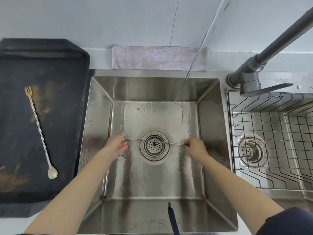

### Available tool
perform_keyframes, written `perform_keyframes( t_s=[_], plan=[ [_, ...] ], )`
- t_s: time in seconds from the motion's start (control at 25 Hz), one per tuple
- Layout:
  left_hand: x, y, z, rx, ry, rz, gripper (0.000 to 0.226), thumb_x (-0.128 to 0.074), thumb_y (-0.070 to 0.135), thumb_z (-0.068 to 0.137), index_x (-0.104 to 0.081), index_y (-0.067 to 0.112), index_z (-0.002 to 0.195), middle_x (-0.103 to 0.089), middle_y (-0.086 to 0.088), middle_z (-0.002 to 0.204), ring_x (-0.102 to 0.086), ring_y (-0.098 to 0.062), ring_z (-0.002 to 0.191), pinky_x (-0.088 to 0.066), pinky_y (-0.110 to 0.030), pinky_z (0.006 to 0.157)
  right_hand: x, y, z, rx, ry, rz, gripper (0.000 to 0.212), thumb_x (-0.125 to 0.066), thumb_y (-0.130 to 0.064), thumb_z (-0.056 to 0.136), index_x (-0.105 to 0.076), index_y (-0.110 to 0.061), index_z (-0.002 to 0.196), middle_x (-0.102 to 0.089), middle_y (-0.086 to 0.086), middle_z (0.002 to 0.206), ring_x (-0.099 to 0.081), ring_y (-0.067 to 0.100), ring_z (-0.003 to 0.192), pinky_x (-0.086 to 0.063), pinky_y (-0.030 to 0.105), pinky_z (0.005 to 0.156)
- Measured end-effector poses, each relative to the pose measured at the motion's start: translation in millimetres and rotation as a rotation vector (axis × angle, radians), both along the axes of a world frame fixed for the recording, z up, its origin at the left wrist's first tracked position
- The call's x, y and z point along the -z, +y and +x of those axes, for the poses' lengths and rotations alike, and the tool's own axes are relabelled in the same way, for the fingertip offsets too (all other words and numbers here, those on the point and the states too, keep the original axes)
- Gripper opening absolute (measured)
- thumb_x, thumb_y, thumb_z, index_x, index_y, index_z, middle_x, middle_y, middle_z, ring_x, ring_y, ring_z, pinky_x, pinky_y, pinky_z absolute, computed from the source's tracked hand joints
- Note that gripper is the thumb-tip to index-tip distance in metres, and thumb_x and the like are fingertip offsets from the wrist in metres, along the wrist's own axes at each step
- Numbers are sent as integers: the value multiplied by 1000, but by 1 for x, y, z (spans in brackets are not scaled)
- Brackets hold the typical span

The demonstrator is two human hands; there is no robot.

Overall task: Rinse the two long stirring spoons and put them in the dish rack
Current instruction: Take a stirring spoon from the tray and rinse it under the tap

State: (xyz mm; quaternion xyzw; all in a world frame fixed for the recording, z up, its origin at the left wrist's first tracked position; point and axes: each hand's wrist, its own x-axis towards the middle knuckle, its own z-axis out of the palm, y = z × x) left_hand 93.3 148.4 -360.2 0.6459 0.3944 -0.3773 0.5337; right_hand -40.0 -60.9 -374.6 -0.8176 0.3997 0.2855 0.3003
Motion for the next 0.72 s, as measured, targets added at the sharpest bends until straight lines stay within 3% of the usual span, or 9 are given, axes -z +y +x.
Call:
perform_keyframes(
  t_s=[0.08,0.2,0.32,0.4,0.52,0.56,0.64,0.72],
  plan=[
    [0,-1,0,-14,-12,8,22,-38,-4,93,-49,2,75,-45,-6,72,-46,-12,66,-38,-36,107,-1,7,-6,-101,51,-34,25,-46,-7,92,-62,-4,112,-61,19,120,-58,36,110,-49,36,88],
    [0,-3,3,-16,-30,38,16,-39,0,94,-53,-2,102,-43,-5,72,-48,-14,73,-40,-34,103,-4,14,-10,-219,102,-90,27,-41,-8,94,-55,-7,117,-57,16,124,-55,34,112,-48,36,83],
    [-4,-6,4,75,-47,62,27,-39,2,94,-46,10,70,-40,-3,71,-43,-11,67,-38,-29,92,-6,18,-9,-274,133,-136,30,-39,-9,94,-53,-10,121,-54,14,128,-51,32,118,-48,36,87],
    [-5,-7,4,149,-62,79,31,-39,4,94,-42,15,65,-40,-2,71,-39,-9,64,-40,-30,85,-10,19,-8,-307,141,-165,32,-39,-11,94,-51,-9,123,-51,13,131,-48,30,123,-46,35,92],
    [-9,-3,3,292,-102,118,34,-37,4,94,-41,17,63,-40,-2,68,-38,-11,61,-35,-22,61,-19,20,-7,-346,158,-192,33,-39,-13,93,-52,-8,123,-53,13,132,-48,31,124,-42,36,97],
    [-12,-3,2,343,-111,125,29,-37,5,94,-47,15,69,-46,-3,74,-44,-13,66,-36,-22,62,-23,21,-7,-358,157,-199,34,-39,-13,93,-52,-9,124,-54,13,131,-49,31,123,-42,37,97],
    [-23,-1,0,500,-169,160,22,-42,9,94,-56,7,111,-56,-11,113,-54,-26,105,-44,-32,89,-35,23,-6,-373,132,-201,37,-38,-13,93,-50,-11,128,-56,12,131,-51,31,122,-42,37,97],
    [-37,3,0,698,-259,243,46,-47,10,93,-38,2,138,-40,-13,144,-40,-27,132,-33,-32,107,-47,28,-5,-373,83,-191,38,-40,-15,94,-47,-11,130,-55,12,132,-50,31,123,-43,38,97]
  ],
)
